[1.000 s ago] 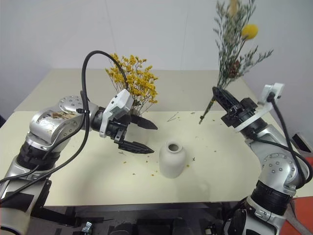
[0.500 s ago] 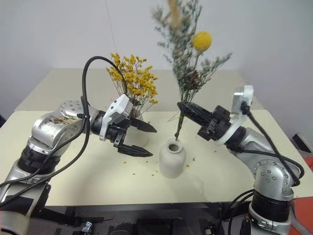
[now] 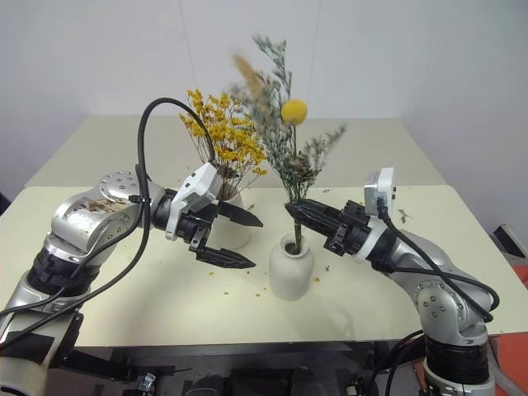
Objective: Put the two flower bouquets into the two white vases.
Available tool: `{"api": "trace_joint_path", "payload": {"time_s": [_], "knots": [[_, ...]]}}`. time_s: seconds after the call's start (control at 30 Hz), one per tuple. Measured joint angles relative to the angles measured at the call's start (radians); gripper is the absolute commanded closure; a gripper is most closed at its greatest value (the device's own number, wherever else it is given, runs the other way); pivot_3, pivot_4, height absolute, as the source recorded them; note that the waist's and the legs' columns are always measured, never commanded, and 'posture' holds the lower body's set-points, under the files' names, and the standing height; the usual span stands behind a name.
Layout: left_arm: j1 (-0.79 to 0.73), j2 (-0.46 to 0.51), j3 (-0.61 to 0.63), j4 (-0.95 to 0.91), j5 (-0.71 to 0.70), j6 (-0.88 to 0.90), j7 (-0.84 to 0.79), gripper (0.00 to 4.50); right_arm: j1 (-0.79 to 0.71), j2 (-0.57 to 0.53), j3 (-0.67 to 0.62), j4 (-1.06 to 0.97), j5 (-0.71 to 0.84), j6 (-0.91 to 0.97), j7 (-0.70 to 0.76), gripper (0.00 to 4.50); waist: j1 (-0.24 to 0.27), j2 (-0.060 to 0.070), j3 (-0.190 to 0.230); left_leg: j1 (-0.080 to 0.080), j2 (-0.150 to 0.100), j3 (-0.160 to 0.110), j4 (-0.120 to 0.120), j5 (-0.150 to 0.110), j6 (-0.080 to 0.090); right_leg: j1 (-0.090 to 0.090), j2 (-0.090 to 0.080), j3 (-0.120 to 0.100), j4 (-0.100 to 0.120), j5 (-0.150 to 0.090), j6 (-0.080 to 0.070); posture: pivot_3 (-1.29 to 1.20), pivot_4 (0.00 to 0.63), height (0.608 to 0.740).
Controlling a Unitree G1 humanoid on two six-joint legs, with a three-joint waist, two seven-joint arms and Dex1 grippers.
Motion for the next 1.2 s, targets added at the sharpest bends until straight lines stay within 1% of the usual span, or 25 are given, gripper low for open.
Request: {"api": "trace_joint_path", "payload": {"time_s": [0.03, 0.17, 0.23, 0.27, 0.5, 0.6, 0.97, 1.07, 1.2], "knots": [[0.000, 0.000, 0.000, 0.000, 0.000, 0.000, -0.001, 0.00, 0.005, -0.001, 0.000, 0.000, 0.000, -0.008, 0.007, 2.30, 0.000, 0.000, 0.000, 0.000, 0.000, 0.000, 0.000, 0.000, 0.000, 0.000, 0.000, 0.000, 0.000, 0.000, 0.000, 0.00, 0.150, 0.740], [0.000, 0.002, 0.000, 0.000, 0.000, -0.001, -0.005, 0.00, 0.039, -0.019, -0.003, 0.002, 0.001, -0.026, 0.028, 1.00, 0.001, 0.000, 0.000, 0.000, 0.000, 0.000, 0.000, 0.000, 0.000, 0.000, 0.000, 0.000, 0.000, 0.000, 0.000, 0.00, 0.150, 0.740], [0.001, 0.005, 0.000, 0.000, 0.000, -0.001, -0.006, 0.00, 0.058, -0.028, -0.011, 0.002, 0.002, -0.030, 0.038, 0.27, 0.002, 0.000, 0.000, 0.000, 0.000, 0.000, 0.000, 0.000, 0.000, 0.000, 0.000, 0.000, 0.000, 0.000, 0.000, 0.00, 0.150, 0.740], [0.001, 0.006, 0.000, 0.000, 0.000, -0.002, -0.007, 0.00, 0.069, -0.037, -0.011, 0.002, 0.002, -0.033, 0.048, 0.03, 0.002, 0.000, 0.000, 0.000, 0.000, 0.000, 0.000, 0.000, 0.000, 0.000, 0.000, 0.000, 0.000, 0.000, 0.000, 0.00, 0.150, 0.740], [0.011, 0.008, 0.000, -0.008, 0.003, -0.012, -0.006, 0.00, 0.135, -0.096, -0.047, -0.002, 0.003, -0.056, 0.107, 0.03, 0.003, 0.000, 0.000, 0.000, 0.000, 0.000, 0.000, 0.000, 0.000, 0.000, 0.000, 0.000, 0.000, 0.000, 0.000, 0.00, 0.150, 0.740], [0.013, 0.004, 0.000, -0.008, 0.006, -0.021, -0.005, 0.00, 0.154, -0.104, -0.049, -0.002, 0.003, -0.061, 0.119, 0.03, 0.002, 0.000, 0.000, 0.000, 0.000, 0.000, 0.000, 0.000, 0.000, 0.000, 0.000, 0.000, 0.000, 0.000, 0.000, 0.00, 0.150, 0.740], [-0.006, -0.008, -0.003, 0.015, 0.024, -0.026, -0.010, 0.00, 0.144, -0.111, -0.035, 0.003, -0.014, -0.065, 0.096, 0.03, 0.004, 0.000, 0.000, 0.000, 0.000, 0.000, 0.000, 0.000, 0.000, 0.000, 0.000, 0.000, 0.000, 0.000, 0.000, 0.00, 0.150, 0.740], [-0.006, -0.005, -0.003, 0.014, 0.024, -0.024, -0.010, 0.00, 0.121, -0.114, -0.034, 0.039, 0.007, -0.049, 0.090, 0.03, 0.002, 0.000, 0.000, 0.001, 0.000, 0.000, 0.000, 0.000, 0.000, 0.000, 0.000, 0.000, 0.000, 0.000, 0.000, 0.00, 0.150, 0.740], [-0.006, -0.008, -0.003, 0.015, 0.024, -0.023, -0.009, 0.00, 0.023, -0.108, -0.011, 0.109, 0.035, -0.024, 0.095, 0.03, -0.001, 0.000, 0.000, 0.001, 0.000, 0.000, 0.000, 0.000, 0.000, 0.000, 0.000, 0.000, 0.000, 0.000, 0.000, 0.00, 0.150, 0.740]]}}
